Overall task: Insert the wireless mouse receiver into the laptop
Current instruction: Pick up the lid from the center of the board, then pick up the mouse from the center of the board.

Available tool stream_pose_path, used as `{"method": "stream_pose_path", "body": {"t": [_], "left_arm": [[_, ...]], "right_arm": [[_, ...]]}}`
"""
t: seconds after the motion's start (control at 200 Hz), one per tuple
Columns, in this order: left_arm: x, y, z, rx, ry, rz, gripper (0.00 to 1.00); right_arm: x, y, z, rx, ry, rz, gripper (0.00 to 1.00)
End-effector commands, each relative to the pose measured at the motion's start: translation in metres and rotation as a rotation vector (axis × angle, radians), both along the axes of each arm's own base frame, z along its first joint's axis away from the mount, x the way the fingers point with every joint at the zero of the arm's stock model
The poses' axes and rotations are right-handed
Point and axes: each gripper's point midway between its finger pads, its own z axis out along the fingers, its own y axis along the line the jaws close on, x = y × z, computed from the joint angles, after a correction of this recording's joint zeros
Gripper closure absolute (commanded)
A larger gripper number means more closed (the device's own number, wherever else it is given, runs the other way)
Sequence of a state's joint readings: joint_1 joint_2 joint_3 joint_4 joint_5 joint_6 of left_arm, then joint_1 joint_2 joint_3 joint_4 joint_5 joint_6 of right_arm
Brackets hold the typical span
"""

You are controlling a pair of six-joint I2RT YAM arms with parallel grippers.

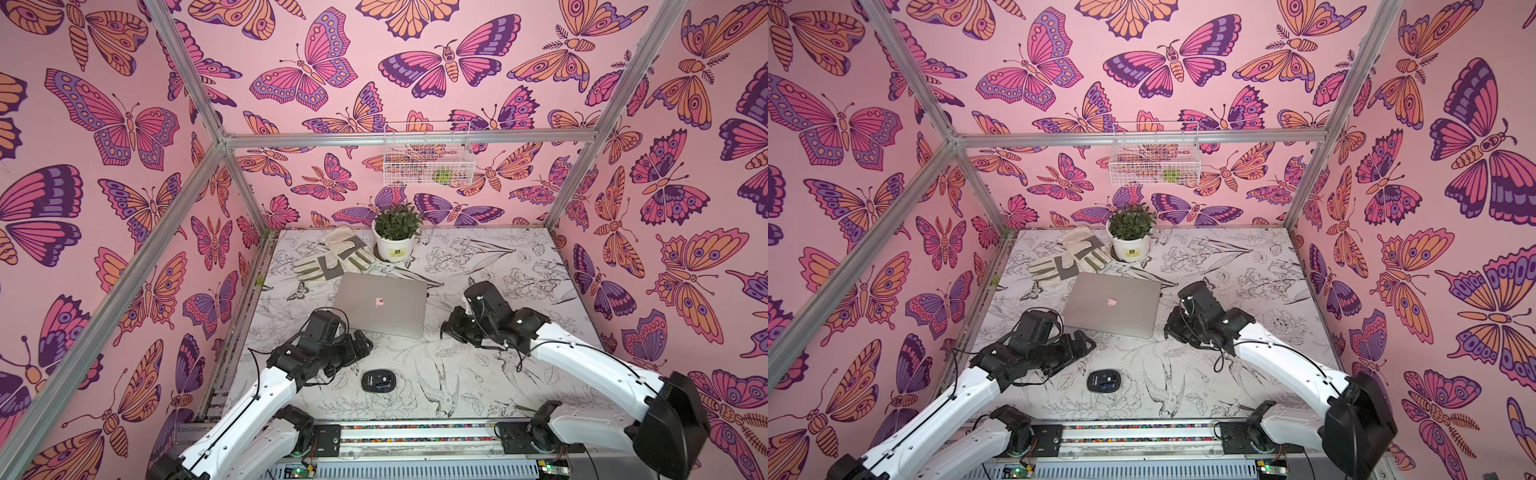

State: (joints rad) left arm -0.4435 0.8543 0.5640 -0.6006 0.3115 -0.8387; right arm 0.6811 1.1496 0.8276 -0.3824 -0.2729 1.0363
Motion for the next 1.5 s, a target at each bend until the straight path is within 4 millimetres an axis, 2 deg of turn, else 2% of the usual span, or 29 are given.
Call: {"method": "stream_pose_path", "body": {"t": [0.0,0.105,0.2,0.255,0.376,0.491,0.561,0.661,0.756,0.941,1.087,1.302,1.492], "left_arm": [[-0.011,-0.005,0.003,-0.005,-0.026,-0.118,0.03],[-0.015,-0.01,0.017,0.017,-0.057,-0.209,0.02],[-0.012,-0.017,0.037,0.093,-0.147,-0.285,0.02],[-0.011,-0.026,0.057,0.16,-0.243,-0.374,0.02],[-0.013,-0.047,0.094,0.369,-0.482,-0.686,0.01],[-0.019,-0.062,0.113,0.53,-0.684,-0.999,0.01],[-0.022,-0.061,0.103,0.635,-0.766,-1.193,0.0],[-0.04,-0.045,0.063,0.751,-0.763,-1.496,0.0],[-0.048,-0.026,0.034,0.831,-0.693,-1.617,0.0],[-0.062,-0.017,0.02,0.793,-0.703,-1.658,0.0],[-0.073,-0.018,-0.006,0.75,-0.691,-1.77,0.0],[-0.055,-0.033,-0.038,0.787,-0.738,-1.779,0.0],[-0.04,-0.039,-0.048,0.754,-0.758,-1.713,0.0]], "right_arm": [[-0.014,0.023,0.028,0.113,-0.116,0.219,1.0],[-0.027,0.027,0.032,0.142,-0.097,0.295,1.0],[-0.03,0.018,0.03,0.107,-0.08,0.294,1.0],[-0.029,0.011,0.03,0.11,-0.06,0.28,1.0],[-0.026,-0.006,0.034,0.165,-0.017,0.236,1.0],[-0.027,-0.016,0.046,0.239,-0.013,0.222,1.0],[-0.029,-0.019,0.054,0.267,-0.029,0.223,1.0],[-0.031,-0.024,0.061,0.287,-0.059,0.213,1.0],[-0.031,-0.028,0.061,0.306,-0.071,0.194,1.0],[-0.031,-0.029,0.052,0.328,-0.053,0.188,1.0],[-0.03,-0.028,0.048,0.328,-0.042,0.195,1.0],[-0.027,-0.027,0.049,0.334,-0.045,0.191,1.0],[-0.027,-0.028,0.05,0.335,-0.046,0.192,1.0]]}}
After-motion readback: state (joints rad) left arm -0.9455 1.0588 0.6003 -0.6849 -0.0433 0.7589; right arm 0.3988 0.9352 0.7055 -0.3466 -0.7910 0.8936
